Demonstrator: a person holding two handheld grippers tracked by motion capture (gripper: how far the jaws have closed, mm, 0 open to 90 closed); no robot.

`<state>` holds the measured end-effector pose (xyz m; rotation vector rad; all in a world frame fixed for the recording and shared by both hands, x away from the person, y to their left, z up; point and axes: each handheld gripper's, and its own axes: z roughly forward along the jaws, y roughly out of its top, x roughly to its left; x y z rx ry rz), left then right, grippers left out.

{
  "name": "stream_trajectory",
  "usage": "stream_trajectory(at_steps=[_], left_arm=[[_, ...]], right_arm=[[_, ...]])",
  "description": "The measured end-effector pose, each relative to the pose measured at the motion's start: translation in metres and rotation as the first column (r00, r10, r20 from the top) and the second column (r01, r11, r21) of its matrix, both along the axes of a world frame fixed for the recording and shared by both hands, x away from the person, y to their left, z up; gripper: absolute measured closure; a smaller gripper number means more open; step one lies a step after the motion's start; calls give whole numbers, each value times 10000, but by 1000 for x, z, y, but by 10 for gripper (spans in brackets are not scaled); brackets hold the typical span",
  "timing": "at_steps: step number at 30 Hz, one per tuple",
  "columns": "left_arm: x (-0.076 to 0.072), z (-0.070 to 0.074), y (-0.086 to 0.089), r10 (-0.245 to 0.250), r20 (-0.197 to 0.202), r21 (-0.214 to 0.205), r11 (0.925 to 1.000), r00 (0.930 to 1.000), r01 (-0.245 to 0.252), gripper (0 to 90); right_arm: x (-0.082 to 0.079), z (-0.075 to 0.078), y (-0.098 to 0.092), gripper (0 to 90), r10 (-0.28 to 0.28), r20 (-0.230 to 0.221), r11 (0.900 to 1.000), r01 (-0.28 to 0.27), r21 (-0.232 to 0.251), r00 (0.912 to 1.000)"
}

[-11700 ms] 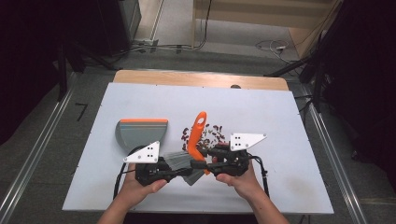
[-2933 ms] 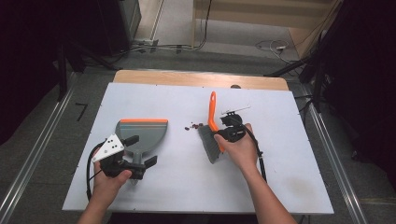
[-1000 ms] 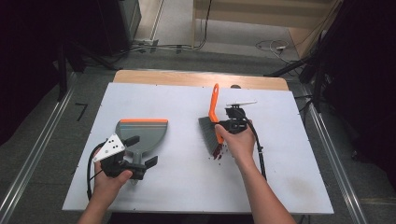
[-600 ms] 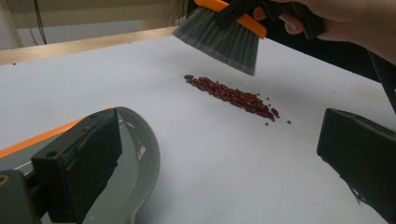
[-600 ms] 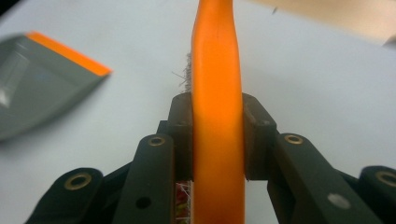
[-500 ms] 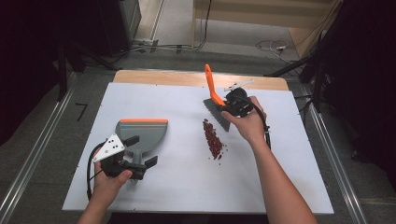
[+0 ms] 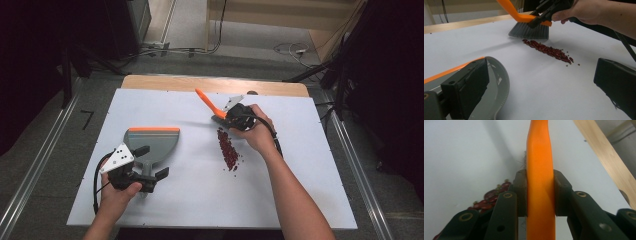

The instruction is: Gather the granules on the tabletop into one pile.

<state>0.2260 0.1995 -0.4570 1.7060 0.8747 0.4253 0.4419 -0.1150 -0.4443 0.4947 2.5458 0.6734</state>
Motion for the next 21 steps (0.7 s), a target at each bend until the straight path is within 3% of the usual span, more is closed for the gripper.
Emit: stream_trajectory(at_steps=[1,4,8,21], left_arm=[[0,0,0,-2,-5,-13,10000,10000,2,4],[0,0,-1,-11,-8,-19,10000,10000,11,4],[0,0,-2,-47,-5,18,10000,10000,47,4],[0,0,-1,-36,-10,23,10000,10000,36,4]], right_arm=[[-4,-2,4,688,399,-109,9992,-400,-82,9991],[-7,-3,5,690,710,-271,9974,-714,-109,9971],[-14,-3,6,689,1065,-409,9929,-1085,-494,9935],[-34,-6,1,680,1703,-616,9812,-1750,-813,9835]])
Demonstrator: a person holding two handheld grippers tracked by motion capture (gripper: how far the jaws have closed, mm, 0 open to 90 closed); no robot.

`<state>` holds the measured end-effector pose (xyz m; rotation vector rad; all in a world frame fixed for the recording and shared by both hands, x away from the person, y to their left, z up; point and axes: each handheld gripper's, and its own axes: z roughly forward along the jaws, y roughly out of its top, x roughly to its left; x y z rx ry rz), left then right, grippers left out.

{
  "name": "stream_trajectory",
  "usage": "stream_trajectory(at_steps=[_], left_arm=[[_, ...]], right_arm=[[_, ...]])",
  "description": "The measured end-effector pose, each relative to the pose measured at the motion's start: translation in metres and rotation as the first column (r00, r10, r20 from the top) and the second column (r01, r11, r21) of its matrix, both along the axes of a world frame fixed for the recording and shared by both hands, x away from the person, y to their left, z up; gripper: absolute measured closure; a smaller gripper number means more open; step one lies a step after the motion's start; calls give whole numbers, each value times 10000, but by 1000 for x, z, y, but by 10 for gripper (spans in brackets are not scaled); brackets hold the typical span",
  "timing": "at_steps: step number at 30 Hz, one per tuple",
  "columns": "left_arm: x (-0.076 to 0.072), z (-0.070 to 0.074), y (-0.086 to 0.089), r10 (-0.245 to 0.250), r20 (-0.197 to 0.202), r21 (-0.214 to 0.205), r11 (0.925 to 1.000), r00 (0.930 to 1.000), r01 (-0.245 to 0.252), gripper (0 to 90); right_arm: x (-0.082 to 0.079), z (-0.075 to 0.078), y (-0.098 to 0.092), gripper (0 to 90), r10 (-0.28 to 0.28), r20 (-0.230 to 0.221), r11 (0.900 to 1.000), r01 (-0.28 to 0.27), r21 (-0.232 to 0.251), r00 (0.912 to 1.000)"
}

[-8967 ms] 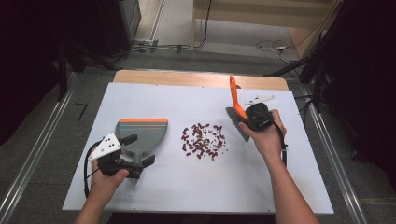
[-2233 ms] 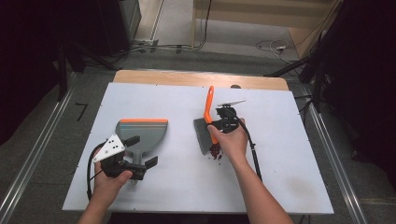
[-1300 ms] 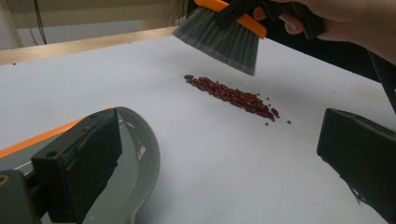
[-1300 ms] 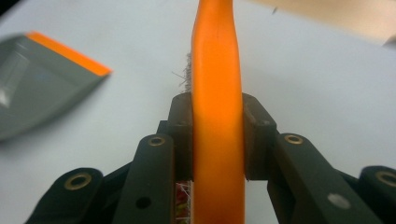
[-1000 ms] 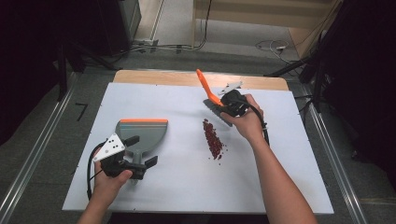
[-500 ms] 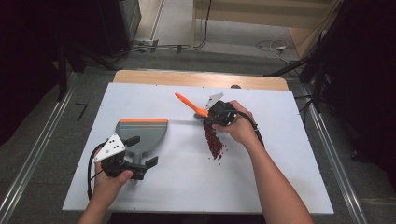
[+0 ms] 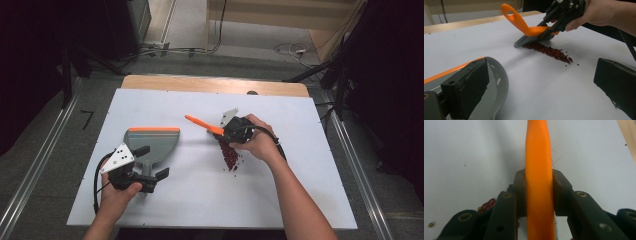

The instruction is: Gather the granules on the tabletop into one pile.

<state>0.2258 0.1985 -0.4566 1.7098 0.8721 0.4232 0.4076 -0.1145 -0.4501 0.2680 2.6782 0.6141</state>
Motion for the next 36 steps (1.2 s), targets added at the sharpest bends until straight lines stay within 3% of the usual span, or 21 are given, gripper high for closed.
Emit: stream_trajectory(at_steps=[11,18,30,36], left_arm=[[0,0,-2,-38,-9,29,10000,10000,38,4],[-1,0,-3,-77,11,81,9999,10000,77,4],[-1,0,-4,-88,3,107,9999,10000,88,4],[-1,0,-5,-94,19,108,9999,10000,94,4]], right_arm=[[-19,-3,-7,675,479,-93,9988,-479,-40,9988],[-31,-3,-13,675,515,-187,9986,-512,156,9985],[-46,-1,-17,675,825,-204,9966,-825,18,9964],[-48,1,-19,678,594,257,9980,-599,221,9979]])
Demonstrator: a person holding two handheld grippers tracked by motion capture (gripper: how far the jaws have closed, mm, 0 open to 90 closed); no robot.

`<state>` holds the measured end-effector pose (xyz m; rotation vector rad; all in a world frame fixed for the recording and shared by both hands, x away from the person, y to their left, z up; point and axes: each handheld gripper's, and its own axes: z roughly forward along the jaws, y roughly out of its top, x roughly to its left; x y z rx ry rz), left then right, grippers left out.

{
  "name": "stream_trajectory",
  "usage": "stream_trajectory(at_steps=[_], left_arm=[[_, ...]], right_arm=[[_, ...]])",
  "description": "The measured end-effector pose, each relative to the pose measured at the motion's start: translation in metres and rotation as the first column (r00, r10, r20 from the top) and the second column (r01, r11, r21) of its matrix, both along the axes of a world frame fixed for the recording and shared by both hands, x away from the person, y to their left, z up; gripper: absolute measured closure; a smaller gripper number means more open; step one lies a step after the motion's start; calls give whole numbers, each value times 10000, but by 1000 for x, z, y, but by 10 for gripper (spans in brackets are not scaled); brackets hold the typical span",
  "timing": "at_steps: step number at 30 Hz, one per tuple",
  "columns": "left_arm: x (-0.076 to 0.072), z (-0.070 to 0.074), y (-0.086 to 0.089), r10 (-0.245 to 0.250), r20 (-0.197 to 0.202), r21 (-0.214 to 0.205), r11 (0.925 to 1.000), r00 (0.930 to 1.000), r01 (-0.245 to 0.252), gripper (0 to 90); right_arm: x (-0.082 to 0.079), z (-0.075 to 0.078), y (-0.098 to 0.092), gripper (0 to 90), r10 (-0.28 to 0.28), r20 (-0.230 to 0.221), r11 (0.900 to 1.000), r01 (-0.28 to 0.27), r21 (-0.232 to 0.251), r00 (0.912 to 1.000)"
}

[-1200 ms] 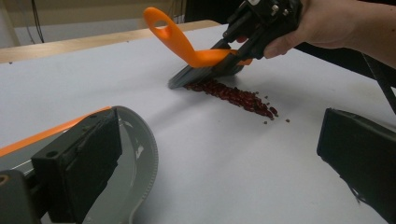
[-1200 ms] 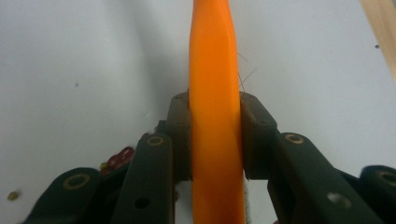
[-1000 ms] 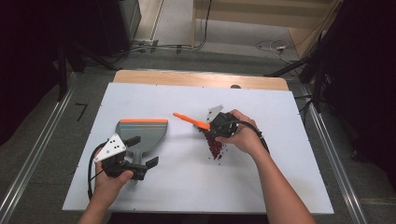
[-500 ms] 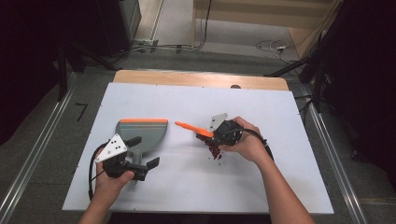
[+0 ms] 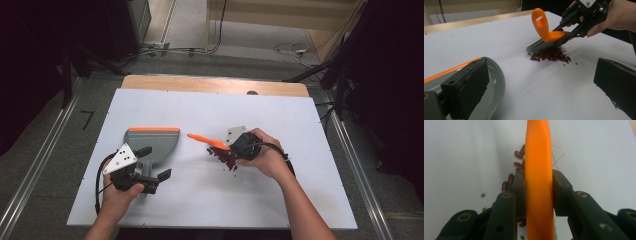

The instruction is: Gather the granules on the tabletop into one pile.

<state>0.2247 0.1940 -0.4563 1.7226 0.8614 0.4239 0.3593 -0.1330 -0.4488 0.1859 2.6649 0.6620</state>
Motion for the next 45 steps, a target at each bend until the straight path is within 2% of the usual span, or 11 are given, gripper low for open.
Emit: stream_trajectory(at_steps=[8,14,15,16,20,22,23,27,31,42,45], left_arm=[[0,0,1,15,-12,4,10000,10000,-15,4],[0,-1,0,0,-39,11,10000,10000,0,4],[0,-1,0,-2,-36,-8,10000,10000,2,4],[0,-1,0,-5,-41,-9,10000,10000,4,4],[0,-1,-1,-1,-32,0,10000,10000,1,4],[0,0,-1,0,-24,7,10000,10000,0,4],[0,0,-1,6,-23,-5,10000,10000,-6,4],[0,0,1,41,-31,-23,10000,10000,-41,4],[1,0,1,44,-50,-24,10000,10000,-44,4],[1,-1,-1,4,-48,-7,10000,10000,-4,4],[1,-1,-1,-13,-53,-30,10000,10000,13,4]], right_arm=[[4,15,-8,684,-471,498,9980,449,434,9976],[-1,35,-15,684,-1222,-633,9853,1287,1122,9905],[-3,37,-14,685,-1258,-959,9834,1369,1191,9874],[-8,39,-11,685,-1307,-1683,9806,1524,1231,9770],[-14,38,-4,685,-979,-2444,9880,1236,925,9647],[-18,34,3,685,-504,-3109,9936,793,810,9491],[-18,34,3,685,-504,-3109,9936,793,810,9491],[-21,26,8,686,-118,-3942,9958,466,788,9190],[-19,14,13,686,-103,-4255,9991,273,339,9049],[8,10,16,691,-467,-4260,9967,705,404,9035],[14,9,16,691,-427,-4120,9966,677,465,9102]])
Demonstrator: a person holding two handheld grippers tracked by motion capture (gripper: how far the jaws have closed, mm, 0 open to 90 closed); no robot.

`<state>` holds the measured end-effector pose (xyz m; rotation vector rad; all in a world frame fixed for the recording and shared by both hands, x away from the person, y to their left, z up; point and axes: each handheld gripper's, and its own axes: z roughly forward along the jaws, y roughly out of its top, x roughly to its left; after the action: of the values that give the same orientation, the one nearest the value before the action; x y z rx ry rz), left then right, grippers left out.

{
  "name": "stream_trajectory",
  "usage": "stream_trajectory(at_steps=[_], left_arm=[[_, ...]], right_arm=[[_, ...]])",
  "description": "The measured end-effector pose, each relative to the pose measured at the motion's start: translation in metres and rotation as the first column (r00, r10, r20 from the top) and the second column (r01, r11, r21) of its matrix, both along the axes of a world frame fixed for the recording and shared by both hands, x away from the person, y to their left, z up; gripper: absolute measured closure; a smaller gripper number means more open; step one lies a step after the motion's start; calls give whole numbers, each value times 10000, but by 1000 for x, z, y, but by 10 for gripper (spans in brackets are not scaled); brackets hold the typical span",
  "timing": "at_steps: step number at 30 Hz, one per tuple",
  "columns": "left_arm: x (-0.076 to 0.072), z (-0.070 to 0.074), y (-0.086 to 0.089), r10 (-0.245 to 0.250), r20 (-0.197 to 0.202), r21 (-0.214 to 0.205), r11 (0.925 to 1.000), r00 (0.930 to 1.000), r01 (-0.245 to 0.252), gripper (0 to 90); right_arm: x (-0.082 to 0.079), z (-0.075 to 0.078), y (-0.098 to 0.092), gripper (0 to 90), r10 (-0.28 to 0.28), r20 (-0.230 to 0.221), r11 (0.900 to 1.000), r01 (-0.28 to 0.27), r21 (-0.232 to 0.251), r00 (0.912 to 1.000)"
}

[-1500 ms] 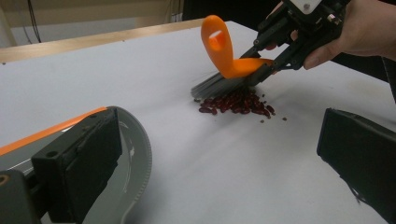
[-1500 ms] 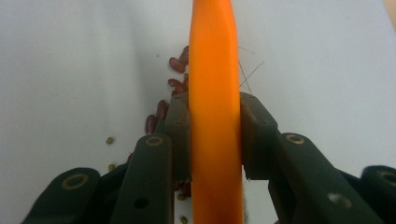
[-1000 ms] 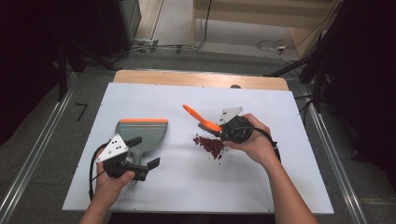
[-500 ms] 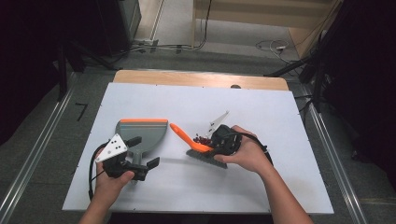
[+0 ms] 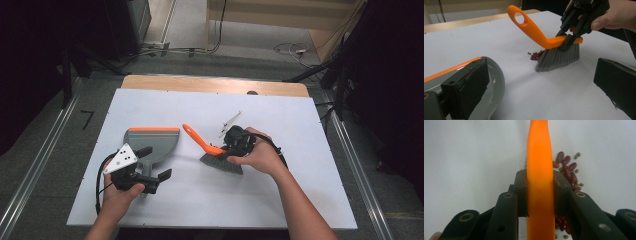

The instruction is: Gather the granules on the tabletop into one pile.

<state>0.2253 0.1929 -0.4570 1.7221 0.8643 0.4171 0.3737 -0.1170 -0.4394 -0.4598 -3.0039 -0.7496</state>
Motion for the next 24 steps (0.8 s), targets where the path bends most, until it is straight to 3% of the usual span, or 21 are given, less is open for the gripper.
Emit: stream_trajectory(at_steps=[14,24], left_arm=[[0,0,0,9,1,12,10000,10000,-9,4],[0,-1,0,4,-5,26,10000,10000,-4,4]], right_arm=[[14,4,1,690,-657,542,9976,668,-187,9964],[10,20,-8,690,-555,660,9984,547,137,9963]])
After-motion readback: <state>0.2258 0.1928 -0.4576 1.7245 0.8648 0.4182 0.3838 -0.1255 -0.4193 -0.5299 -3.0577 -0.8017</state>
